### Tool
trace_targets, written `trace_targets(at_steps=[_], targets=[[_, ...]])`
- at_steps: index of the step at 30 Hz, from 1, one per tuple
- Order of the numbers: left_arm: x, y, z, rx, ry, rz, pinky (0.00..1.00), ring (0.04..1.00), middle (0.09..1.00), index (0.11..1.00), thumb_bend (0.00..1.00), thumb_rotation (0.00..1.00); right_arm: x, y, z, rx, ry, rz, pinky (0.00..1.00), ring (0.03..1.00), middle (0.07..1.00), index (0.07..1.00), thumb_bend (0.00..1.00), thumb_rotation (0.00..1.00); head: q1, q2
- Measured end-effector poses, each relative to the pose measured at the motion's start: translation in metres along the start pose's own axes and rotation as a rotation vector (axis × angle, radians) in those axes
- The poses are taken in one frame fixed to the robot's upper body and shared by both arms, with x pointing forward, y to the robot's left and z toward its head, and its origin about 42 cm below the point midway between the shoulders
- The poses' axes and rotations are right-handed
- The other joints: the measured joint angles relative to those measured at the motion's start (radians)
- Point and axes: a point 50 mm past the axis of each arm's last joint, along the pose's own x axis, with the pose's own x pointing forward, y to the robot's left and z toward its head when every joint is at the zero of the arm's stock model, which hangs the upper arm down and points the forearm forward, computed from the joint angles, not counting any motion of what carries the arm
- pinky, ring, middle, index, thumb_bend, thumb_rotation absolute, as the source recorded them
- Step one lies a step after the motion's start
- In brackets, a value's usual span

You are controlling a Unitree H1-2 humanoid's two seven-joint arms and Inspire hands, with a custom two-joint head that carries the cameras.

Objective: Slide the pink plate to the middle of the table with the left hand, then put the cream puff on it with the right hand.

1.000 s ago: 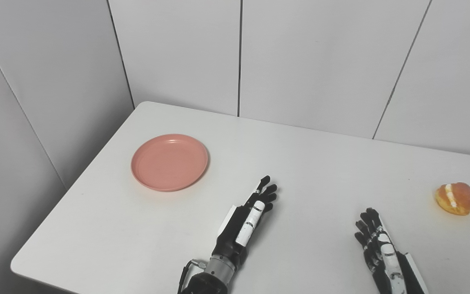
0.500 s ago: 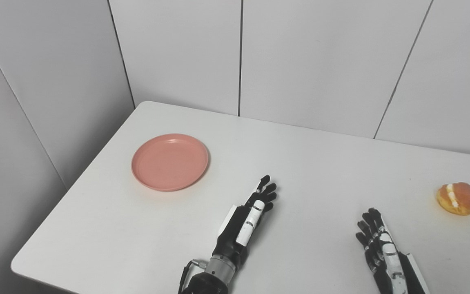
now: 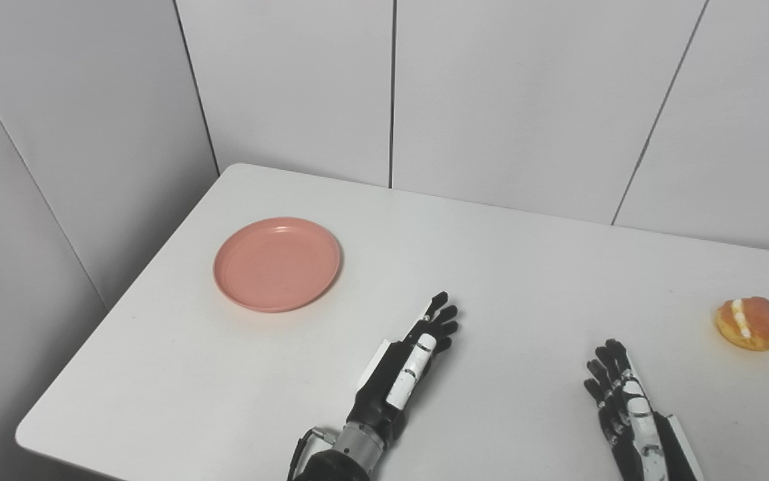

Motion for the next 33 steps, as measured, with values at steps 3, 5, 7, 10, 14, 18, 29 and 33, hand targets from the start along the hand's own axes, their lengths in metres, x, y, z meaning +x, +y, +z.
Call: trace_targets(at_steps=[3,5,7,10,14,18,29,33], targets=[[-0.001,0.003,0.005,-0.004,0.012,0.0,0.98,0.955,0.963,0.961,0.42,1.0,0.0,0.0,0.0,-0.001,0.0,0.001,1.0,1.0,1.0,1.0,0.11,1.0,0.0,0.0],[0.0,0.006,0.009,-0.01,0.014,0.0,0.99,0.952,0.961,0.96,0.42,0.99,0.0,0.0,0.0,0.0,0.0,0.002,1.0,1.0,1.0,1.0,0.11,1.0,0.0,0.0],[0.001,0.009,0.013,-0.019,0.015,0.004,0.98,0.945,0.954,0.955,0.43,0.98,0.0,0.0,0.0,0.0,0.0,0.002,1.0,1.0,1.0,1.0,0.1,1.0,0.005,-0.002],[0.003,0.013,0.022,-0.019,-0.003,0.015,0.96,0.933,0.944,0.941,0.45,0.96,0.0,0.0,0.0,0.0,0.0,0.002,1.0,1.0,1.0,1.0,0.11,1.0,0.006,-0.002],[0.004,0.02,0.035,-0.007,-0.024,0.025,0.96,0.935,0.946,0.945,0.46,0.99,0.0,0.0,0.0,0.003,-0.001,0.002,1.0,1.0,1.0,1.0,0.11,1.0,0.006,-0.002],[0.009,0.028,0.051,0.004,-0.054,0.035,0.96,0.924,0.94,0.94,0.46,1.0,0.0,0.0,0.0,0.004,-0.001,0.002,1.0,1.0,1.0,1.0,0.11,1.0,0.008,0.0],[0.017,0.053,0.095,0.049,-0.182,0.078,0.94,0.916,0.927,0.922,0.44,1.0,0.001,0.0,0.0,0.002,-0.002,0.003,1.0,1.0,1.0,1.0,0.11,1.0,0.015,-0.002],[0.019,0.062,0.109,0.047,-0.229,0.111,0.92,0.907,0.917,0.903,0.42,1.0,0.0,0.0,0.001,0.005,-0.003,0.003,1.0,1.0,1.0,1.0,0.11,1.0,0.018,-0.003]])
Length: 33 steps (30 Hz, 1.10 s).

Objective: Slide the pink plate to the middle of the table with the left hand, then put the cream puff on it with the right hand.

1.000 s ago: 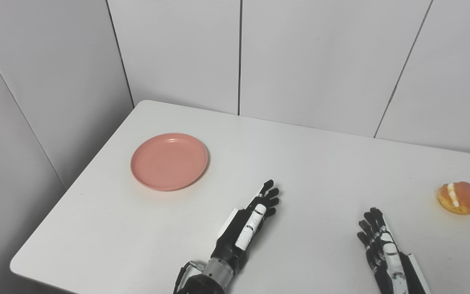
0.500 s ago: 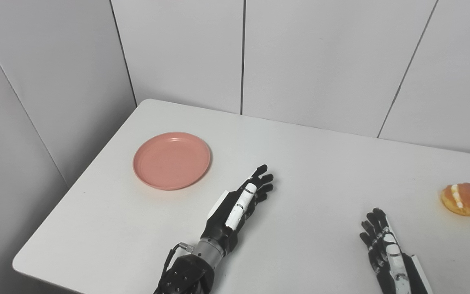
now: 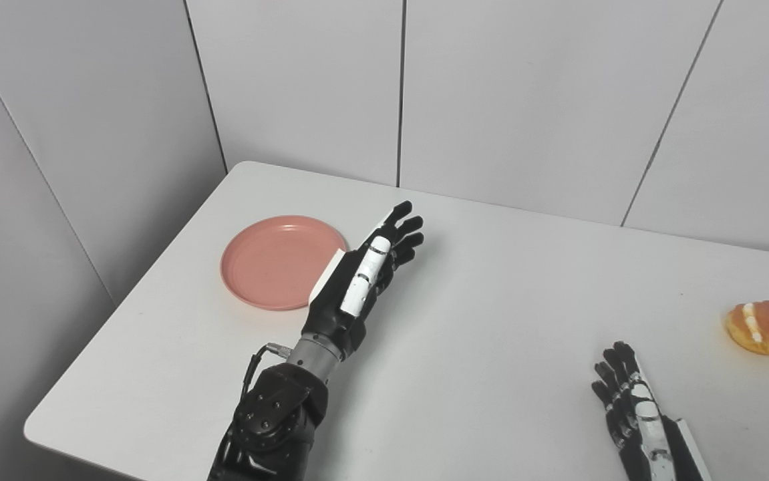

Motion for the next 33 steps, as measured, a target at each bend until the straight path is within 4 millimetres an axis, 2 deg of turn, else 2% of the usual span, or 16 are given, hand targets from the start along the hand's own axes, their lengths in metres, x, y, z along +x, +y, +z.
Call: trace_targets(at_steps=[7,10,13,16,19,26,33], targets=[[0.005,0.023,0.011,0.028,-0.035,0.078,0.91,0.902,0.911,0.897,0.46,1.0,0.0,0.0,0.0,0.0,0.0,0.0,1.0,1.0,1.0,1.0,0.1,1.0,0.0,-0.002],[0.012,0.032,0.018,0.027,-0.067,0.106,0.91,0.904,0.91,0.893,0.44,1.0,0.0,0.0,0.0,0.0,0.0,-0.001,1.0,1.0,1.0,1.0,0.1,1.0,0.0,-0.002],[0.025,0.045,0.017,0.038,-0.092,0.127,0.9,0.893,0.898,0.882,0.42,1.0,0.0,0.0,0.0,0.0,0.0,-0.001,1.0,1.0,1.0,1.0,0.1,1.0,0.0,0.0],[0.034,0.056,0.018,0.051,-0.104,0.147,0.91,0.901,0.906,0.892,0.45,1.0,0.0,0.0,0.0,0.001,-0.002,0.0,1.0,1.0,1.0,1.0,0.1,1.0,0.002,0.0],[0.04,0.069,0.021,0.047,-0.116,0.171,0.91,0.902,0.903,0.885,0.38,1.0,0.0,0.001,0.001,0.002,-0.003,0.0,1.0,1.0,1.0,1.0,0.1,1.0,0.003,-0.003],[0.056,0.097,0.029,0.064,-0.125,0.255,0.92,0.913,0.917,0.906,0.37,1.0,0.0,0.0,0.001,0.006,-0.004,0.0,1.0,1.0,1.0,1.0,0.12,1.0,0.006,-0.006],[0.059,0.119,0.031,0.081,-0.127,0.308,0.91,0.911,0.913,0.897,0.37,1.0,0.0,0.0,0.001,0.009,-0.005,-0.001,1.0,1.0,1.0,1.0,0.11,1.0,0.008,-0.006]])
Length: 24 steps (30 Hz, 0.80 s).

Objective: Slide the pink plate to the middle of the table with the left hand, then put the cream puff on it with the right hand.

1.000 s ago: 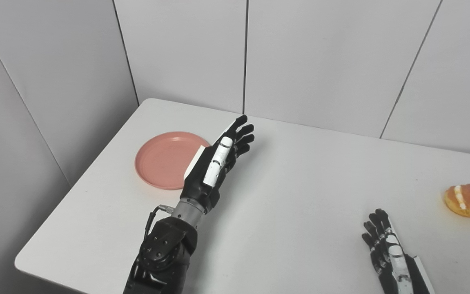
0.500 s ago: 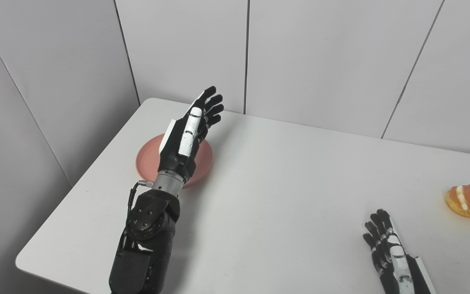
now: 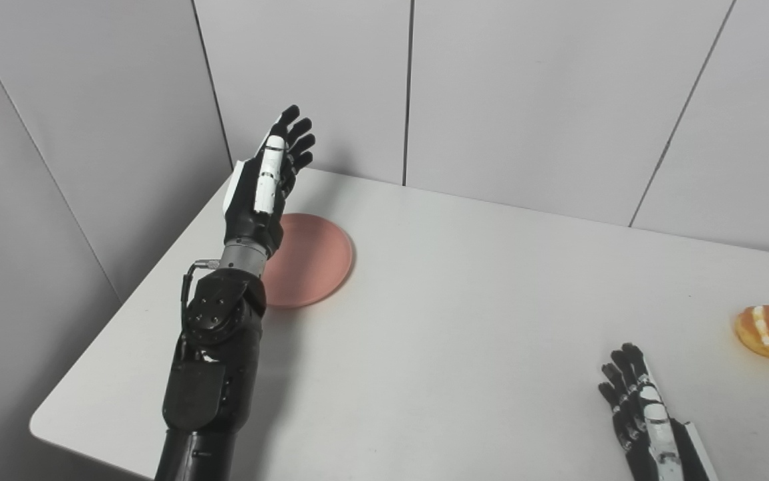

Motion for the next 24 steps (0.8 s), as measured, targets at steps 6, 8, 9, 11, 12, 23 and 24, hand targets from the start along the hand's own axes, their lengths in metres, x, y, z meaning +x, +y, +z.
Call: trace_targets(at_steps=[6,8,9,11,12,23,24], targets=[[0.008,0.024,-0.003,0.007,0.011,0.042,0.92,0.915,0.926,0.908,0.38,1.0,0.0,0.0,0.0,0.0,-0.001,0.0,1.0,1.0,1.0,1.0,0.1,1.0,0.0,0.0],[0.01,0.031,-0.004,0.004,0.015,0.05,0.9,0.912,0.925,0.907,0.38,0.99,0.0,0.0,0.001,0.0,-0.001,0.0,1.0,1.0,1.0,1.0,0.09,1.0,0.0,0.0],[0.011,0.034,-0.004,0.004,0.016,0.056,0.9,0.912,0.926,0.909,0.37,0.99,0.0,0.0,0.001,0.0,-0.002,0.0,1.0,1.0,1.0,1.0,0.09,1.0,0.0,0.0],[0.011,0.038,-0.007,0.006,0.022,0.065,0.9,0.911,0.926,0.909,0.36,1.0,0.0,0.0,0.001,0.0,-0.001,-0.001,1.0,1.0,1.0,1.0,0.09,1.0,0.002,-0.005],[0.011,0.04,-0.008,0.006,0.029,0.07,0.9,0.911,0.925,0.909,0.36,1.0,0.0,0.0,0.001,0.001,-0.001,-0.001,1.0,1.0,1.0,1.0,0.09,1.0,0.002,-0.005],[0.012,0.061,-0.015,0.03,0.065,0.112,0.93,0.924,0.928,0.913,0.36,1.0,0.0,-0.001,0.001,0.003,-0.002,-0.003,1.0,1.0,1.0,1.0,0.08,1.0,0.006,-0.005],[0.011,0.062,-0.016,0.03,0.069,0.117,0.93,0.928,0.931,0.915,0.36,1.0,0.0,-0.001,0.001,0.003,-0.002,-0.003,1.0,1.0,1.0,1.0,0.08,1.0,0.006,-0.005]])
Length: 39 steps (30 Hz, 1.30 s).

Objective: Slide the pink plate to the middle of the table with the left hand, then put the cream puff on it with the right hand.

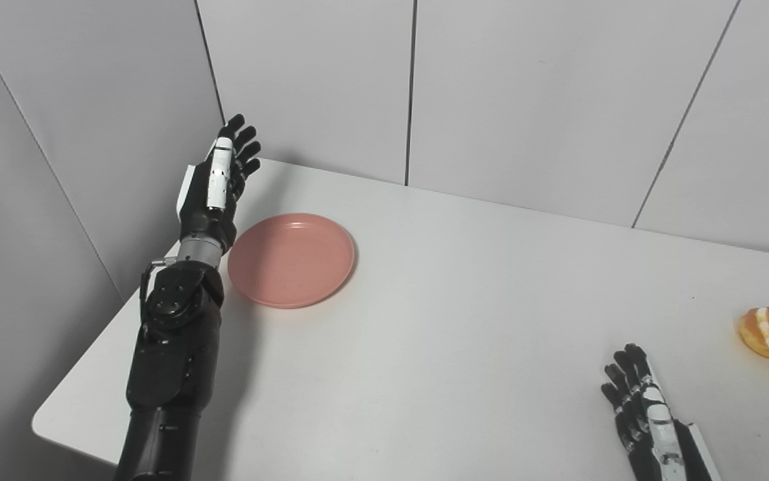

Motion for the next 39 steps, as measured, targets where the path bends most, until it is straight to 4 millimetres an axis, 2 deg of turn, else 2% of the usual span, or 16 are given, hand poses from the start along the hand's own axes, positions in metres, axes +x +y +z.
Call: trace_targets(at_steps=[9,15,28,39], targets=[[0.001,0.019,-0.016,-0.024,0.067,0.044,0.97,0.947,0.947,0.926,0.35,1.0,0.0,0.0,0.0,0.0,0.0,0.0,1.0,1.0,1.0,1.0,0.09,1.0,0.0,-0.002],[0.002,0.034,-0.02,-0.045,0.085,0.077,0.97,0.945,0.946,0.933,0.33,1.0,0.0,0.0,0.001,0.0,-0.002,0.0,1.0,1.0,1.0,1.0,0.09,1.0,0.002,0.0],[0.0,0.049,-0.047,-0.08,0.154,0.091,0.93,0.936,0.934,0.92,0.32,1.0,0.0,0.0,0.001,0.001,-0.003,0.0,1.0,1.0,1.0,1.0,0.08,1.0,0.0,0.006],[-0.006,0.056,-0.075,-0.076,0.215,0.101,0.97,0.929,0.918,0.905,0.31,1.0,0.0,0.0,0.001,0.0,-0.003,0.0,1.0,1.0,1.0,1.0,0.11,1.0,-0.002,0.009]])
